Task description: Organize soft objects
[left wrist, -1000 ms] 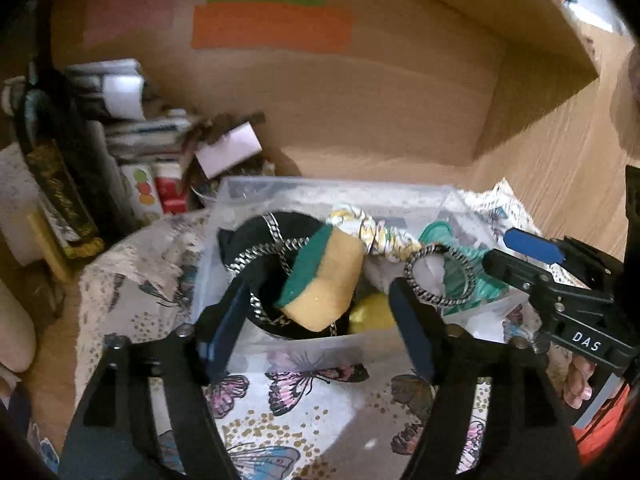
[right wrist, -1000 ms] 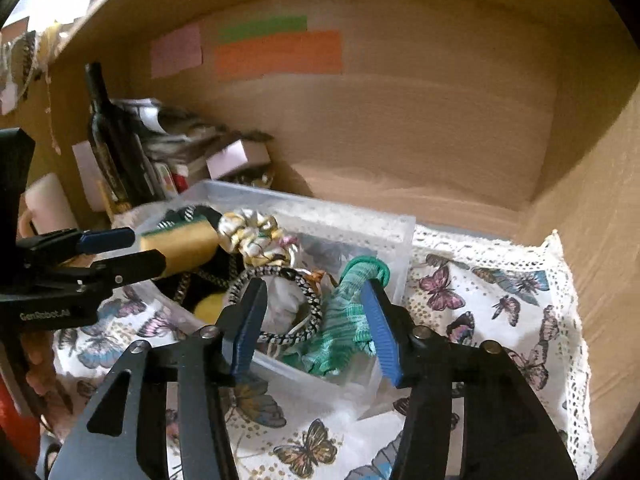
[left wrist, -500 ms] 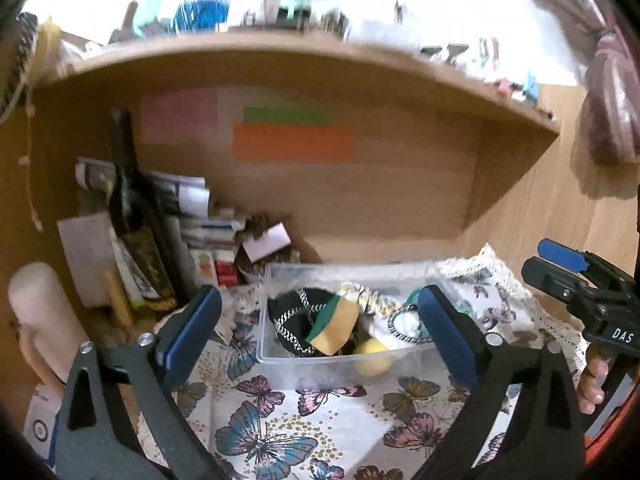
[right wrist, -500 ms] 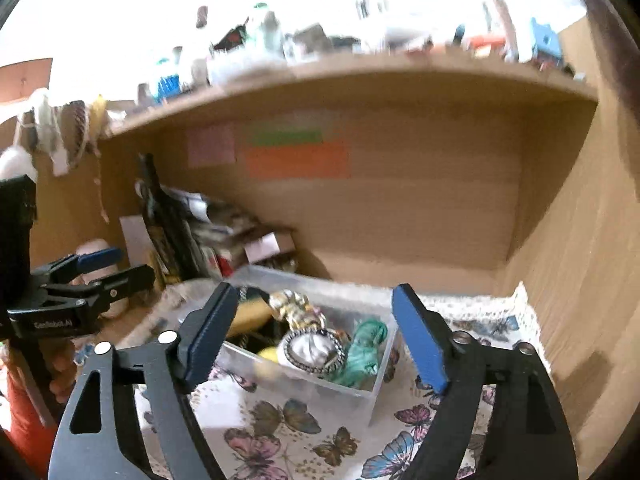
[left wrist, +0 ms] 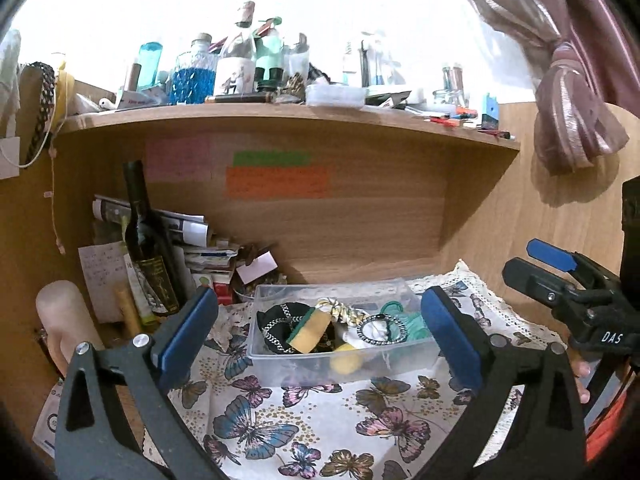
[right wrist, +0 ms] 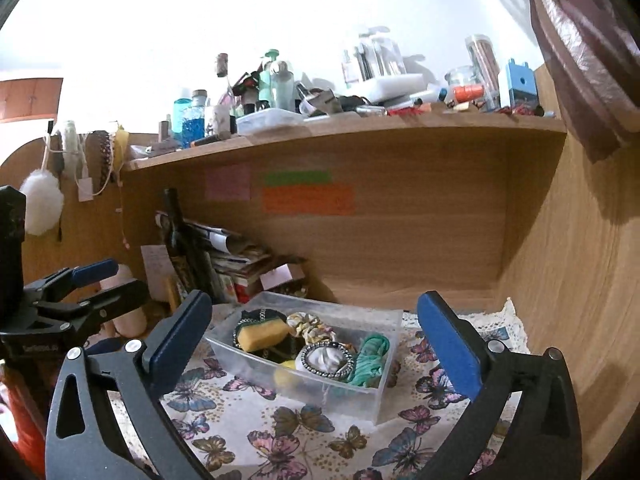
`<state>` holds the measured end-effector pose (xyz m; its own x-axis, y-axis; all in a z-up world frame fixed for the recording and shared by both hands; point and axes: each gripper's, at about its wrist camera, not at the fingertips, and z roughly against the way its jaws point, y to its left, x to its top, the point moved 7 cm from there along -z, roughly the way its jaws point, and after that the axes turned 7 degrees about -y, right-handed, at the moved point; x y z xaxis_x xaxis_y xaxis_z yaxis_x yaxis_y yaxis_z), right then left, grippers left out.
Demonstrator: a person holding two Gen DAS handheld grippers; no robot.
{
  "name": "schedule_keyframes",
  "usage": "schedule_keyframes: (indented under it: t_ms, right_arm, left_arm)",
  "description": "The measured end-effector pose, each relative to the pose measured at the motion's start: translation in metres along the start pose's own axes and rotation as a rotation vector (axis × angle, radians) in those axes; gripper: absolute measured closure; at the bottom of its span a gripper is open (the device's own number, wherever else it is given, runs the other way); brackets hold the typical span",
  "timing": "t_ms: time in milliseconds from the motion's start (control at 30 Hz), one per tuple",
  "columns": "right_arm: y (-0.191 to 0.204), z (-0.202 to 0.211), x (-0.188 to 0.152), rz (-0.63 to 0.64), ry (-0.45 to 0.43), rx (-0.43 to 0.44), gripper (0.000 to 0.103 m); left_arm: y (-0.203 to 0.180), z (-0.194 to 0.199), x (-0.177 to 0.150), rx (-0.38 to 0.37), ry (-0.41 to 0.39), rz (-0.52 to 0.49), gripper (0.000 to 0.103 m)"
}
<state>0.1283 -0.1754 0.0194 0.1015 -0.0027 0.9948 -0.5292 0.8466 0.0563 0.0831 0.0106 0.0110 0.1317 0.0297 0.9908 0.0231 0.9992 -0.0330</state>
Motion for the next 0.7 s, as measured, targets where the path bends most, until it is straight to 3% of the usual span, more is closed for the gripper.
schedule_keyframes:
  t_ms: [700]
  right_arm:
    - [0.0046,0.0075,-0.0044,-0.002,0.002,0.0,0.0]
  left_arm:
    - [-0.0088,0.0058,-0.003,0.007,-0.006,0.006,0.0]
